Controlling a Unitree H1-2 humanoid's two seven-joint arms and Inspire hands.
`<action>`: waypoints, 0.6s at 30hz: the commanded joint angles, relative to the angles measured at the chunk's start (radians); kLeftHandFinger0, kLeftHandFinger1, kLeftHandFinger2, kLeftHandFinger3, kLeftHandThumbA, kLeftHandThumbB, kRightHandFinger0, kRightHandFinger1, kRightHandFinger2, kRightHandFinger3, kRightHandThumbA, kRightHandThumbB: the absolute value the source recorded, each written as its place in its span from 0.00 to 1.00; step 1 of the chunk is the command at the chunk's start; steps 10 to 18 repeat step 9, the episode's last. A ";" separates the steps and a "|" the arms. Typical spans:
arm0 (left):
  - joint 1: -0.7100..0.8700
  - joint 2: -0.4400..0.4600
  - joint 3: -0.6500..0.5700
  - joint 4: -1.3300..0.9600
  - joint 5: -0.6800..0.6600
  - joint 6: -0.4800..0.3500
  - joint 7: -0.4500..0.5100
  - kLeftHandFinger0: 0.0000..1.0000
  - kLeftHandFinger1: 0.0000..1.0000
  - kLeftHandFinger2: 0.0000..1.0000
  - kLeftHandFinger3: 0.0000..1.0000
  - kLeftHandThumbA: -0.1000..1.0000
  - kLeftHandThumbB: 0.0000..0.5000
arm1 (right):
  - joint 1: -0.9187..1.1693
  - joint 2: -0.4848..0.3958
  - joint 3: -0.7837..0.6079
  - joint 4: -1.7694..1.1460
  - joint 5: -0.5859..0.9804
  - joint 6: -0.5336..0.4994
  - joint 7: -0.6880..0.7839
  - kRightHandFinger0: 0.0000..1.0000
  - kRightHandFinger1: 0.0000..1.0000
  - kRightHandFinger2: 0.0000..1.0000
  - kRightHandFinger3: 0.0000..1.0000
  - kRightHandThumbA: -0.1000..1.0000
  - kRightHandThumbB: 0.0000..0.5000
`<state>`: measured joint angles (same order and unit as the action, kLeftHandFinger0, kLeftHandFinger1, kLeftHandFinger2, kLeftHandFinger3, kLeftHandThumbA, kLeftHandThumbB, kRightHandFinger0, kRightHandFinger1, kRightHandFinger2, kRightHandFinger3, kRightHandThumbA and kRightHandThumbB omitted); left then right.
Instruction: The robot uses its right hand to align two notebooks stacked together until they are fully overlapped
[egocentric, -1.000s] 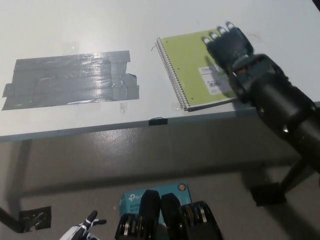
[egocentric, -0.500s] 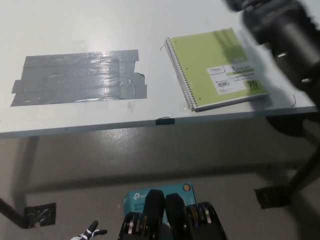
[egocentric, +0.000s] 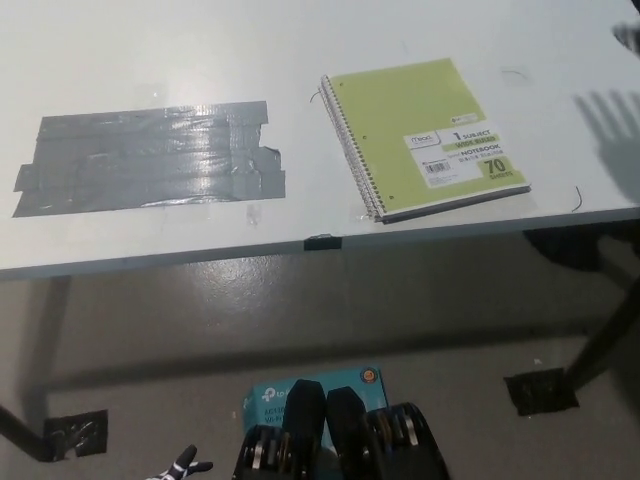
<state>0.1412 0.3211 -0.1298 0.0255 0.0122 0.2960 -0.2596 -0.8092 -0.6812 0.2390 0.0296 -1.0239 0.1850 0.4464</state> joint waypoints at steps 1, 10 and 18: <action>0.008 0.022 0.003 -0.052 0.015 -0.033 -0.007 0.38 0.46 0.52 0.87 1.00 1.00 | 0.444 -0.177 -0.601 -0.664 0.216 0.143 0.085 1.00 1.00 1.00 1.00 0.89 0.33; 0.008 0.007 0.022 -0.034 -0.007 -0.030 0.001 0.39 0.44 0.49 0.87 1.00 1.00 | 0.906 0.042 -0.784 -0.591 0.271 0.055 -0.116 1.00 1.00 1.00 1.00 1.00 0.48; 0.008 0.007 0.022 -0.034 -0.007 -0.030 0.001 0.39 0.44 0.49 0.87 1.00 1.00 | 0.906 0.042 -0.784 -0.591 0.271 0.055 -0.116 1.00 1.00 1.00 1.00 1.00 0.48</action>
